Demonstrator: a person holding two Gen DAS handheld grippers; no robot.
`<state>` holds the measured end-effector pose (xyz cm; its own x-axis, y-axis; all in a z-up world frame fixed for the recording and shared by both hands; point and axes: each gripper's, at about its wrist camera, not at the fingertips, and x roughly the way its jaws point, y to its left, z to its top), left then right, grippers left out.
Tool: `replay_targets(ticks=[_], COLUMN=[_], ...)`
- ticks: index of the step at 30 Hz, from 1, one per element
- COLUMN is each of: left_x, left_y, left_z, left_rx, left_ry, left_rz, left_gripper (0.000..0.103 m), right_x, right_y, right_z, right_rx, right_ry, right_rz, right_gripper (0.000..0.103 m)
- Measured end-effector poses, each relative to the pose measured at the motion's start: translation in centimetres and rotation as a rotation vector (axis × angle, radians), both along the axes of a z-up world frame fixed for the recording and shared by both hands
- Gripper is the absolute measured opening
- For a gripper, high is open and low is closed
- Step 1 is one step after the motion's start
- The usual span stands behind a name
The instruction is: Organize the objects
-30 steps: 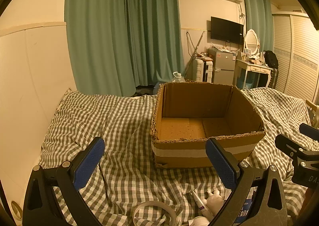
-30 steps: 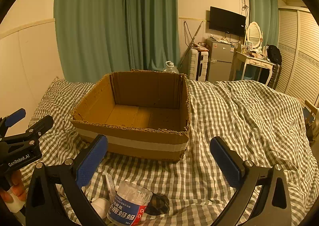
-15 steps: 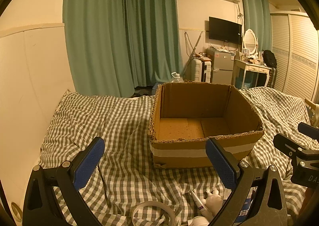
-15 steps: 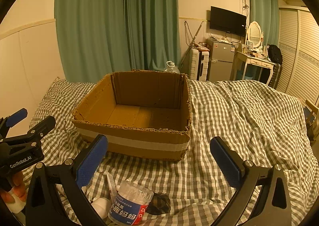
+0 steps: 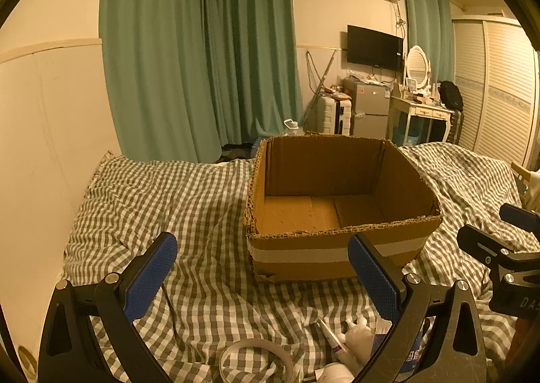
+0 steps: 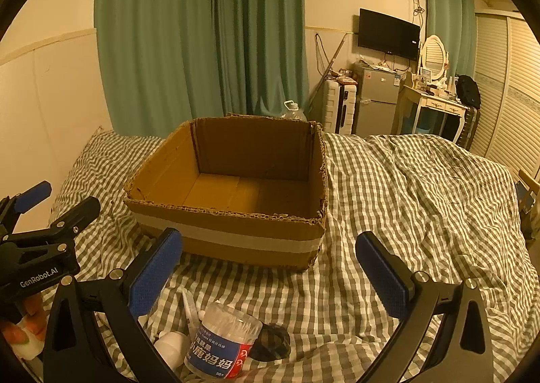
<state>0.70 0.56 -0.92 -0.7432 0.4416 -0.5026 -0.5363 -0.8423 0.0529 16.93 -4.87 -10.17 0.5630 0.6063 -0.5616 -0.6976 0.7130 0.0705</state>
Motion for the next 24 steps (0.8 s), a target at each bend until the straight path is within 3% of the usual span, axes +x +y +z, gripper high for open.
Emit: replay_targets(ticks=[8,10,17,19,20,24], left_x=[-0.1,-0.5,-2.6,-2.8,-2.8,-2.6], left_y=[-0.2,-0.3,-1.1,-1.2,-1.1,-1.0], left_z=[-1.0,-1.7,-6.1,-7.4,-8.1,-11.3], left_rx=[-0.032,-0.058,-0.169,-0.204,-0.222,-0.301], left_ry=[-0.023,-0.06,-0.192,-0.216,-0.233,-0.321], left_rz=[-0.078,-0.089,-0.134,-0.28,-0.316,-0.383], left_gripper=[0.103,0.103,0.103,0.103,0.103,0.103], right_x=[0.0,0.1,0.8,0.7,0.6,-0.1], right_y=[0.0,0.1,1.0,1.5,1.8,3.0], right_z=[-0.6,-1.3,-4.9,-5.5,-5.8,-7.8], right_rx=[-0.015,-0.034,-0.123,-0.148,-0.158,-0.24], right_ry=[0.023,0.041,0.203,0.22,0.234,0.27], right_rz=[-0.018,-0.022,-0.016,-0.015,-0.047,-0.005], right_gripper=[0.103,0.103,0.103,0.103,0.103,0.103])
